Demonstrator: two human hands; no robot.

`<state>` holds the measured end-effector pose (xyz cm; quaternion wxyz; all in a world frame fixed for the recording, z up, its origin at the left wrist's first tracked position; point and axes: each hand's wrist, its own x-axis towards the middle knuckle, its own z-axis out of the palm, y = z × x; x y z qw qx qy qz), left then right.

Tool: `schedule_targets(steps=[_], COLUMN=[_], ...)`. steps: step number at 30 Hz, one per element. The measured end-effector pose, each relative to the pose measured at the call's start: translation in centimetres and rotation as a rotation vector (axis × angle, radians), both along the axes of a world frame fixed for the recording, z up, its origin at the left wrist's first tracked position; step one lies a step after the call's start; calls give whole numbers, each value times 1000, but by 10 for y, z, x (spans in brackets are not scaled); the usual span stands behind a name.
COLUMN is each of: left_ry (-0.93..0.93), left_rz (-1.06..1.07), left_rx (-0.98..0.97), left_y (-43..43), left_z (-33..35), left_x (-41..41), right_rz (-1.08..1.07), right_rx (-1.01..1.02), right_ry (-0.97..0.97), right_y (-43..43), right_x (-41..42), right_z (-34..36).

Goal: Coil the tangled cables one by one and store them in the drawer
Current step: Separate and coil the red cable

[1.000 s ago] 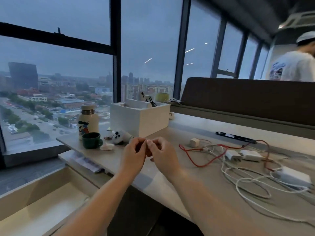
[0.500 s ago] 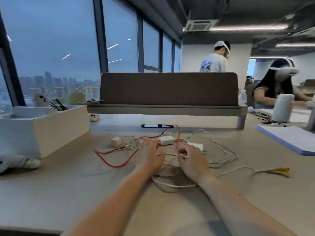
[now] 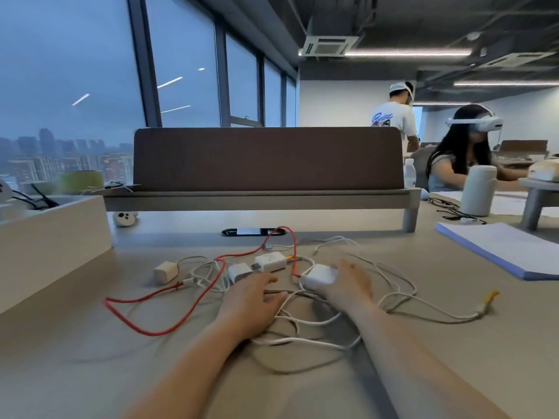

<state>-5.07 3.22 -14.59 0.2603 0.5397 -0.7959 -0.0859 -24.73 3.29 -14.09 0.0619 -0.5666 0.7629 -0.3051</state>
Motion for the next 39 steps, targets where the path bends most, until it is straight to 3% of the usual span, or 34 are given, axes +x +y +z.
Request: schedule_targets(steps=[6,11,18,21,23,25,28,33,39], left_ry=[149,541,889,979,1011,1056,1113,1097,1166], left_rz=[21,-64,-113,-251,-292,-294,-333,-475,-398], left_rx=[58,213,294,362,388,392,450,512,353], left_y=[10,22,39,43,47,53,60,62,59], left_z=[8,23,41,48,50,50,50,49,52], left_x=[-5,-10,-2,9,14,14,6,1,2], right_rz=[81,118,336,501,497,430,448,450,352], right_rx=[-284,-538,-659,-675,-651,-616,-478,-416,-363], right_ry=[-102,-237,-147,-465,-695,-740,-657,-255,-70], right_y=[11,23,41,49,50,47,43,37,33], right_x=[18,57,76,68,61,54,50,53,47], right_z=[0,3,6,18,25,29,26,17,12])
